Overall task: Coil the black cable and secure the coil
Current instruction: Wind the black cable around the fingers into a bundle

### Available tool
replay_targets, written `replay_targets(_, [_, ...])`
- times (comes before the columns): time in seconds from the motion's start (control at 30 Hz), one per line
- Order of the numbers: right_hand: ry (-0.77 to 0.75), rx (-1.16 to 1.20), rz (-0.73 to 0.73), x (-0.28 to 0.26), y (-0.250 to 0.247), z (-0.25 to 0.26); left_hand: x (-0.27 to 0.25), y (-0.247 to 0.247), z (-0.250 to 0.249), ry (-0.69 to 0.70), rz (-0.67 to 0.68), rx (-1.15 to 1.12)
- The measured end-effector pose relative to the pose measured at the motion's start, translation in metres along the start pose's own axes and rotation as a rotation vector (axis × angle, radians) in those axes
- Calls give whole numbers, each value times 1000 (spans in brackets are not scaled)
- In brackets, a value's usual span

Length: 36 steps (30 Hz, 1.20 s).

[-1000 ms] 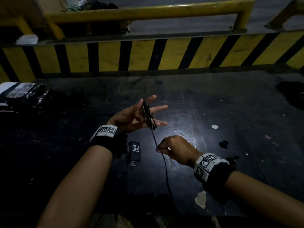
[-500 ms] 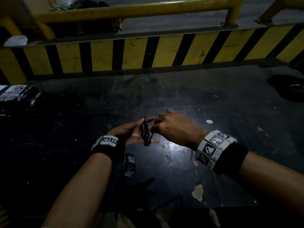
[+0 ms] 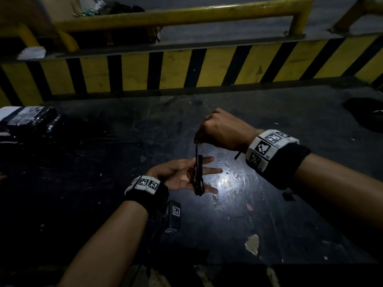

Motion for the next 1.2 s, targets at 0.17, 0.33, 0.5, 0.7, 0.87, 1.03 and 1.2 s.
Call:
replay_targets(0.17, [32,93,-58,1,9,-9,-7,13,2,27,95,15])
replay_targets(0.33, [117,209,-80,-8,25,-17,-6,18,6,34,78,-49])
replay_targets(0.5, [298,354,-96,-26,49,-33,-8,18,14,24,47,-118])
replay_targets(0.7, [367,488,-6,-36,75,-23,-14,33,-3,92,97,-67])
replay_targets(0.87, [452,726,-2,-56,107,-7,-19,39,-33,213,125,-94])
replay_targets(1.03, [384,679,61,-67,127,23,-17,20,-49,293,37,-68])
replay_targets(1.2, [372,718,85,-66,126,41,-10,-15,-48,313,-86,-176])
Point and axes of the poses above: each hand's wrist, its own x-axis towards the middle knuckle, its own y-axis out of the palm, z = x × y, the point moved 9 cm from there along x, towards the middle knuckle, and after that the axes turned 5 degrees about -z, right-handed, at the moved point
